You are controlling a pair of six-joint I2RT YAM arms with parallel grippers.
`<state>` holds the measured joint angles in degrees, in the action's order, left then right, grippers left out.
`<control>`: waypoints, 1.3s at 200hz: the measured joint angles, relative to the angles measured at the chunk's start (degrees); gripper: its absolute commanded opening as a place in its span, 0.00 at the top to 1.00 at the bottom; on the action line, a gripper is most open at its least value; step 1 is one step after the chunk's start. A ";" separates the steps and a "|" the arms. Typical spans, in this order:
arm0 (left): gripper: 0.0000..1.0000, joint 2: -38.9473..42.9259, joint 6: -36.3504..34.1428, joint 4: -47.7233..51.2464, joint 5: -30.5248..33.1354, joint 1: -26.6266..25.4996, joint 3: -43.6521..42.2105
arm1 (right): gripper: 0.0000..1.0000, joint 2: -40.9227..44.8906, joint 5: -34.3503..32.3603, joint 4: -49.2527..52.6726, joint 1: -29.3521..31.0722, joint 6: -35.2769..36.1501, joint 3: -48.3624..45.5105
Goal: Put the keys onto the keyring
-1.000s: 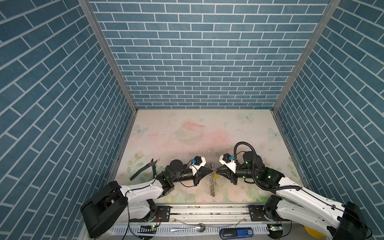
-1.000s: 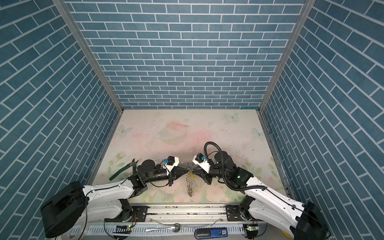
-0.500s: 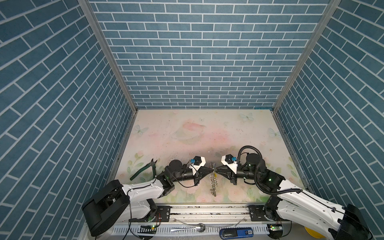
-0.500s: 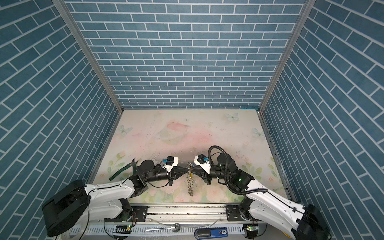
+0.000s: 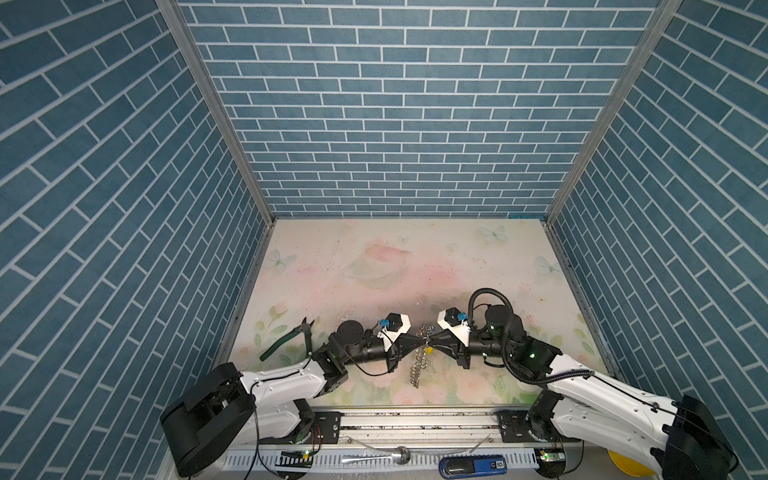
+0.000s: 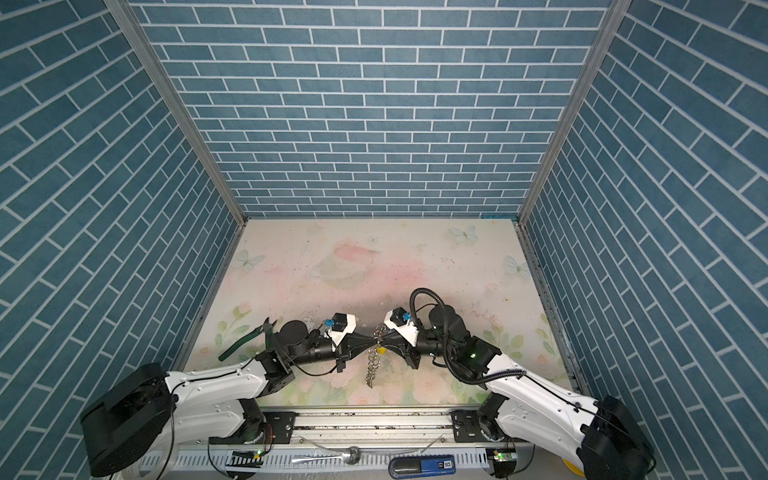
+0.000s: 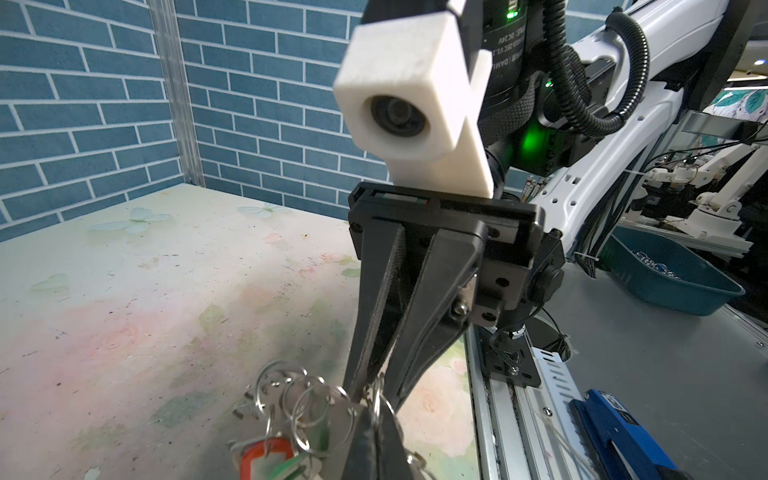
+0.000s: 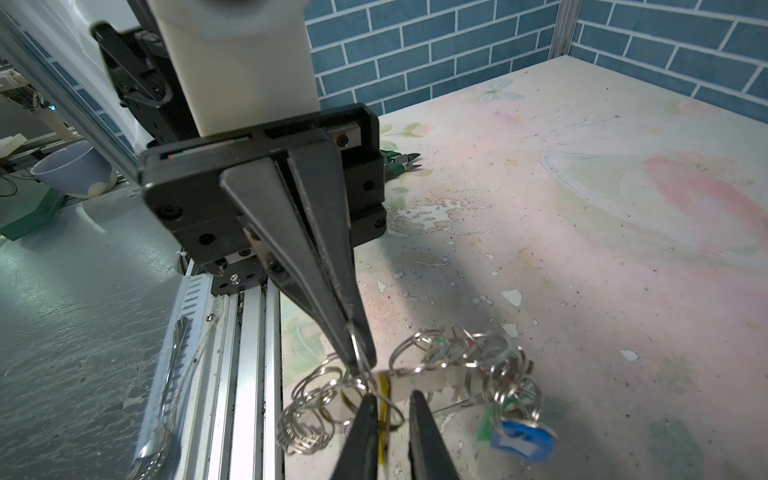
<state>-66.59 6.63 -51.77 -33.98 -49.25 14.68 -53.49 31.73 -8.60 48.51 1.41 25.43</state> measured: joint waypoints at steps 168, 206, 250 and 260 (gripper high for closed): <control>1.00 0.66 -0.66 -2.97 0.90 -0.02 -0.59 | 0.74 9.33 -3.39 7.15 1.11 0.48 0.11; 1.00 0.66 -0.98 -3.02 -2.25 0.00 -0.59 | 0.75 8.59 -2.49 5.01 1.11 0.50 0.11; 1.00 0.46 -1.05 -4.31 -5.90 0.00 -0.57 | 0.78 6.03 0.92 2.56 1.11 0.48 0.11; 1.00 0.33 -1.05 -4.61 -6.25 0.00 -0.57 | 0.79 5.79 1.95 2.43 1.11 0.39 0.11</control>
<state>-66.26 5.58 -56.38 -40.23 -49.25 14.11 -47.70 33.67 -6.17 49.63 1.80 25.54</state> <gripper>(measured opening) 0.049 0.218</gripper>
